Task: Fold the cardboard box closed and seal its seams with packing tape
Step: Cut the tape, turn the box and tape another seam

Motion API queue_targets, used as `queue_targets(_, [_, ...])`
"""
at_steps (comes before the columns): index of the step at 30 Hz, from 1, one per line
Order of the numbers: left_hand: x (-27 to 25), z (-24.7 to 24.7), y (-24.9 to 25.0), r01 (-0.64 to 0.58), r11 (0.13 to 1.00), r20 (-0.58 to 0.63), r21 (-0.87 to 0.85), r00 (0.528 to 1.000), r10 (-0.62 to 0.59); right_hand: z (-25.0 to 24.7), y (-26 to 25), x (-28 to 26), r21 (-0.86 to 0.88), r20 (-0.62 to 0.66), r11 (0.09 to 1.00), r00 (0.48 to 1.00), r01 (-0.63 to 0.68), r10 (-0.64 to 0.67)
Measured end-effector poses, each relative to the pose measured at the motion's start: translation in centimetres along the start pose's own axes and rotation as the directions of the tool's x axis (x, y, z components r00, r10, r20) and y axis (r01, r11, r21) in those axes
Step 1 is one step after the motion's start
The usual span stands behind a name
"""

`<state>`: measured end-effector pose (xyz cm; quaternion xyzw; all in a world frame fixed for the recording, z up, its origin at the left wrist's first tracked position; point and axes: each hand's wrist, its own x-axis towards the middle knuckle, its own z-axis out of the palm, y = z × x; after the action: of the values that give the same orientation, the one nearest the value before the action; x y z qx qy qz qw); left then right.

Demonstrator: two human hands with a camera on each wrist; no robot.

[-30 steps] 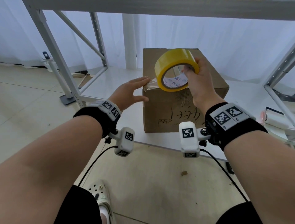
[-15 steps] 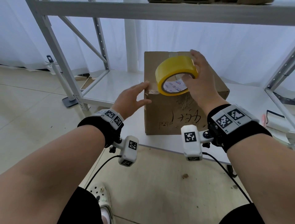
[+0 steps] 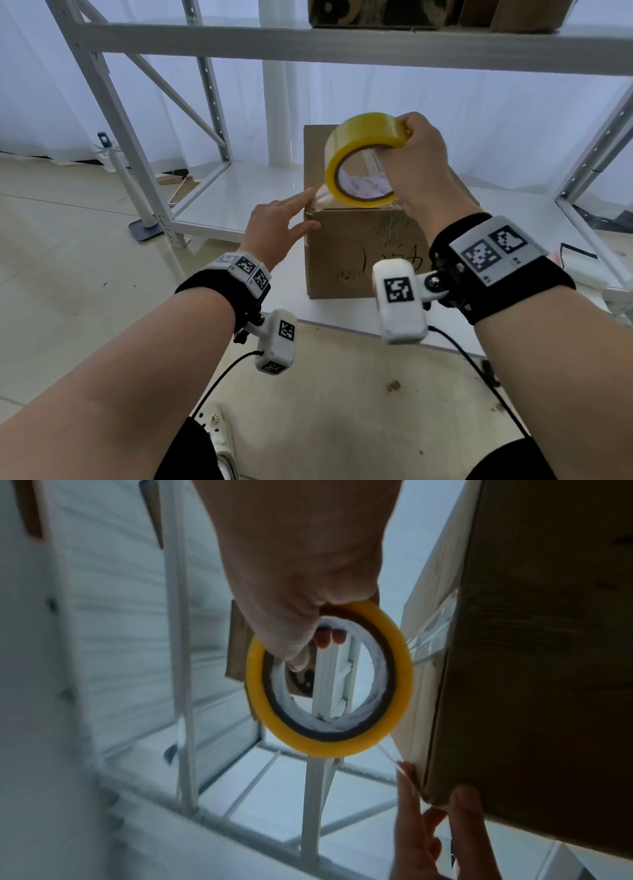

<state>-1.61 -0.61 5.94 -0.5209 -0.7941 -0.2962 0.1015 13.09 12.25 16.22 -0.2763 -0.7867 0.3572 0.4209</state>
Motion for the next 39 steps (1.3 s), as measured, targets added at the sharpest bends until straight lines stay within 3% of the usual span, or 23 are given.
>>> queue_targets(6, [0.1, 0.3, 0.0, 0.012, 0.991, 0.034, 0.135, 0.999, -0.017, -1.5, 3.3, -0.6, -0.039, 0.029, 0.994, 0.995, -0.097, 0.099])
queue_targets(11, [-0.3, 0.3, 0.4, 0.013, 0.999, 0.007, 0.053, 1.000, -0.013, -1.9, 4.2, -0.5, -0.102, 0.019, 0.994, 0.999, -0.042, 0.044])
queue_targets(20, [0.7, 0.0, -1.4, -0.136, 0.990, 0.022, -0.022, 0.990, 0.137, -1.6, 4.2, -1.0, -0.170, -0.002, 0.985, 1.000, 0.031, -0.032])
queue_targets(26, [0.5, -1.0, -0.7, -0.313, 0.935, -0.046, 0.164, 0.945, 0.325, -1.7, 4.5, -0.9, -0.175, -0.010, 0.984, 1.000, 0.018, -0.020])
queue_targets(29, [0.9, -1.0, -0.5, -0.252, 0.962, -0.061, 0.107, 0.964, 0.259, -1.6, 4.7, -1.0, -0.181, -0.021, 0.983, 0.999, 0.026, -0.030])
queue_targets(35, [0.5, -0.5, -0.2, -0.257, 0.962, -0.134, 0.093, 0.954, 0.267, -1.7, 4.6, -0.8, -0.204, -0.015, 0.978, 0.999, 0.032, -0.036])
queue_targets(39, [0.2, -1.2, 0.6, -0.249, 0.967, -0.092, 0.055, 0.963, 0.253, -1.7, 4.5, -0.8, -0.200, -0.017, 0.979, 0.999, 0.039, -0.043])
